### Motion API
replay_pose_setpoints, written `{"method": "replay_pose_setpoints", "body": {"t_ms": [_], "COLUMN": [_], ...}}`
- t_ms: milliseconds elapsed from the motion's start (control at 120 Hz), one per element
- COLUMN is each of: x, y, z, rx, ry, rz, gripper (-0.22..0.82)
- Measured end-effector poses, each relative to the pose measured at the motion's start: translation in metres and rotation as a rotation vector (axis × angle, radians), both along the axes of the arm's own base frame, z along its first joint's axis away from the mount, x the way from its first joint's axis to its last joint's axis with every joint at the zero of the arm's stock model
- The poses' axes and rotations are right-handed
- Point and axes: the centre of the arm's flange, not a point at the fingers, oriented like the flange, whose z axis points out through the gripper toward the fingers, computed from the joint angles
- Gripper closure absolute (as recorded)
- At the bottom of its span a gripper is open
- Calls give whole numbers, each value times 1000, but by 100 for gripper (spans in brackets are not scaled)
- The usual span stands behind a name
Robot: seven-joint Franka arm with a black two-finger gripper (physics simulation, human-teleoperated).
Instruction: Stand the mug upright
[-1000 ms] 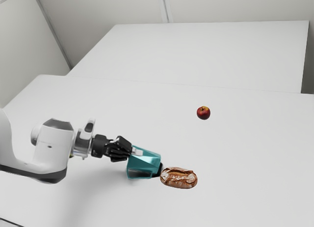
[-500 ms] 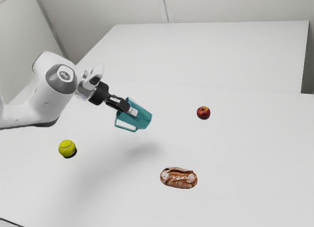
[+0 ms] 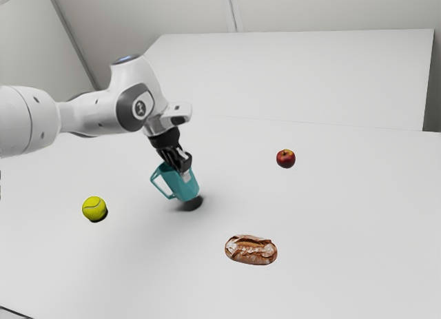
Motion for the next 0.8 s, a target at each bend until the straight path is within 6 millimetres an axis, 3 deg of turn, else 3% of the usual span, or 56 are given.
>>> {"method": "replay_pose_setpoints", "body": {"t_ms": [117, 317, 508, 550, 608, 725, 800], "x": [0, -2, -3, -3, -1, 7, 1], "y": [-1, 0, -1, -5, -13, -32, -42], "z": [-7, -9, 2, 24, 71, 185, 254], "rx": [12, 17, 13, 6, 12, 63, 90], "ry": [23, 47, 44, 17, -42, -162, -221], "rz": [58, 140, 193, 190, 163, 107, 87], "gripper": [75, 35, 15, 13, 10, 6, 5]}}
